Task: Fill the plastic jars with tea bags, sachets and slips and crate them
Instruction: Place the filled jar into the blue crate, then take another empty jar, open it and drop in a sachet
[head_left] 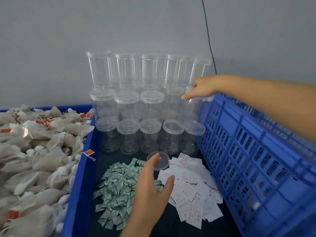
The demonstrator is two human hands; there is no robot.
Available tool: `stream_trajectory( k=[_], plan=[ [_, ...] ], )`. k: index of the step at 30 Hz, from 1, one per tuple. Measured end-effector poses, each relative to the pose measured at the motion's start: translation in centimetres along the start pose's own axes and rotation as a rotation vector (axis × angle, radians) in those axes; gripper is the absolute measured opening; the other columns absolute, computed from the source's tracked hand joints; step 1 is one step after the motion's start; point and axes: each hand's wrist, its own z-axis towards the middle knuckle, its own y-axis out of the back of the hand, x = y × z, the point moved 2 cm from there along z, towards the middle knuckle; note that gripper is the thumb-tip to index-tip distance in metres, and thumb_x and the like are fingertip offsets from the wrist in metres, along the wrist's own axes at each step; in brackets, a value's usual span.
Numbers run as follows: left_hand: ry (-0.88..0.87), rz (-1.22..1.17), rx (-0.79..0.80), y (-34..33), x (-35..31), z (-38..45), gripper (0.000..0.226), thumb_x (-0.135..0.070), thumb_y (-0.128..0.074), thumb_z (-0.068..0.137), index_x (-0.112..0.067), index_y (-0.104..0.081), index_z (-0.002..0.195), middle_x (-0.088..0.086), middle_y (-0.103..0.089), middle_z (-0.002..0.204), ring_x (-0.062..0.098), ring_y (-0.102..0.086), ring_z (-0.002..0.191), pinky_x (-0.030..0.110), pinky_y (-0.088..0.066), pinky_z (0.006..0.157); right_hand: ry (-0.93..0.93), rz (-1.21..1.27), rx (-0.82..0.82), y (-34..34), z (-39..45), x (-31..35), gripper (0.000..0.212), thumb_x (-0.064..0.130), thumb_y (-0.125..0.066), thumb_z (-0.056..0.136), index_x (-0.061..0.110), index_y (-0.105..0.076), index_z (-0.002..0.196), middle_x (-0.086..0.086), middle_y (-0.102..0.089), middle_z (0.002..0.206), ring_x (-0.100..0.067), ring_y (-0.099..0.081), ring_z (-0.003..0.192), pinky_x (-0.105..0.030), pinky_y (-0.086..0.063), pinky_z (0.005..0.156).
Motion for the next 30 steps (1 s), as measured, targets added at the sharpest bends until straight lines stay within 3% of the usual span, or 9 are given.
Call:
stream_trajectory(
  k=[3, 8, 12, 14, 18, 21, 23, 26, 30],
  plan=[
    [-0.144, 0.124, -0.128, 0.4, -3.0, 0.0, 0.068, -0.045, -0.068, 0.079, -0.035, -0.032, 0.136, -0.029, -0.036, 0.131, -0.016, -0.032, 0.122, 0.000, -0.025, 0.096, 0.124, 0.209, 0.170, -1.6, -4.6, 3.6, 0.089, 0.079, -0.045, 0.085, 0.021, -0.040, 0.152, -0.003, -0.029, 0.162, -0.033, -0.041, 0.140, -0.044, -0.054, 0.089],
    [-0.176, 0.783, -0.196, 0.1, -6.1, -0.7, 0.116, -0.067, -0.080, 0.046, 0.007, -0.050, 0.130, 0.021, -0.057, 0.127, 0.037, -0.055, 0.118, 0.050, -0.042, 0.098, -0.036, 0.524, 0.453, -7.4, -9.7, 7.1, 0.088, 0.083, -0.032, 0.089, 0.019, -0.042, 0.148, -0.018, -0.056, 0.134, -0.032, -0.068, 0.098, -0.032, -0.058, 0.062],
    [-0.045, 0.955, -0.047, 0.3, -4.8, -1.5, 0.112, -0.058, -0.084, 0.050, 0.000, -0.044, 0.137, 0.015, -0.057, 0.127, 0.031, -0.058, 0.113, 0.041, -0.047, 0.094, -0.108, 0.580, 0.523, -10.2, -11.2, 7.6, 0.082, 0.077, -0.034, 0.092, 0.013, -0.047, 0.141, -0.022, -0.059, 0.131, -0.029, -0.065, 0.091, -0.031, -0.054, 0.060],
    [0.011, 0.789, 0.000, 0.8, -3.8, -1.6, 0.102, -0.054, -0.080, 0.055, -0.007, -0.042, 0.137, 0.004, -0.057, 0.121, 0.023, -0.060, 0.105, 0.033, -0.049, 0.086, -0.016, 0.507, 0.470, -10.8, -11.6, 8.5, 0.076, 0.072, -0.030, 0.096, 0.013, -0.047, 0.142, -0.019, -0.053, 0.143, -0.030, -0.062, 0.100, -0.034, -0.055, 0.075],
    [0.330, -0.131, 0.153, 1.7, -1.2, -1.9, 0.067, -0.042, -0.081, 0.063, -0.026, -0.046, 0.118, -0.010, -0.066, 0.092, 0.004, -0.065, 0.078, 0.018, -0.052, 0.061, 0.469, 0.324, 0.300, -9.9, -12.4, 10.1, 0.057, 0.057, -0.036, 0.103, 0.019, -0.053, 0.141, 0.000, -0.049, 0.149, -0.024, -0.047, 0.135, -0.029, -0.036, 0.106],
    [0.384, -0.536, 0.262, 2.5, 0.5, -2.9, 0.079, -0.036, -0.084, 0.059, -0.028, -0.045, 0.126, -0.004, -0.067, 0.111, 0.013, -0.068, 0.097, 0.036, -0.057, 0.081, 0.642, 0.492, 0.567, -9.1, -12.4, 9.8, 0.049, 0.033, -0.053, 0.101, 0.011, -0.047, 0.144, -0.008, -0.050, 0.146, -0.024, -0.051, 0.129, -0.022, -0.044, 0.093],
    [0.373, -0.591, 0.323, 3.0, 0.9, -3.5, 0.085, -0.036, -0.084, 0.057, -0.029, -0.041, 0.130, -0.003, -0.067, 0.116, 0.017, -0.067, 0.102, 0.038, -0.056, 0.084, 0.611, 0.714, 0.793, -9.0, -12.2, 9.2, 0.068, 0.028, -0.062, 0.088, 0.027, -0.036, 0.151, -0.003, -0.045, 0.146, -0.016, -0.053, 0.125, -0.023, -0.050, 0.095],
    [0.207, -0.119, 0.153, 3.6, 1.1, -4.1, 0.094, -0.042, -0.084, 0.055, -0.031, -0.034, 0.134, -0.020, -0.061, 0.114, 0.001, -0.060, 0.104, 0.023, -0.053, 0.082, 0.384, 0.863, 0.807, -10.1, -11.3, 8.8, 0.089, 0.059, -0.057, 0.086, 0.034, -0.013, 0.159, -0.009, -0.030, 0.159, -0.031, -0.046, 0.137, -0.041, -0.049, 0.104],
    [-0.165, 0.712, -0.110, 4.4, 0.5, -4.5, 0.098, -0.042, -0.088, 0.051, -0.011, -0.045, 0.134, 0.003, -0.054, 0.127, 0.023, -0.054, 0.114, 0.039, -0.047, 0.093, 0.229, 0.534, 0.808, -12.4, -11.4, 9.2, 0.106, 0.089, -0.042, 0.064, 0.025, -0.039, 0.149, -0.025, -0.057, 0.130, -0.035, -0.074, 0.095, -0.036, -0.062, 0.073]
  ],
)
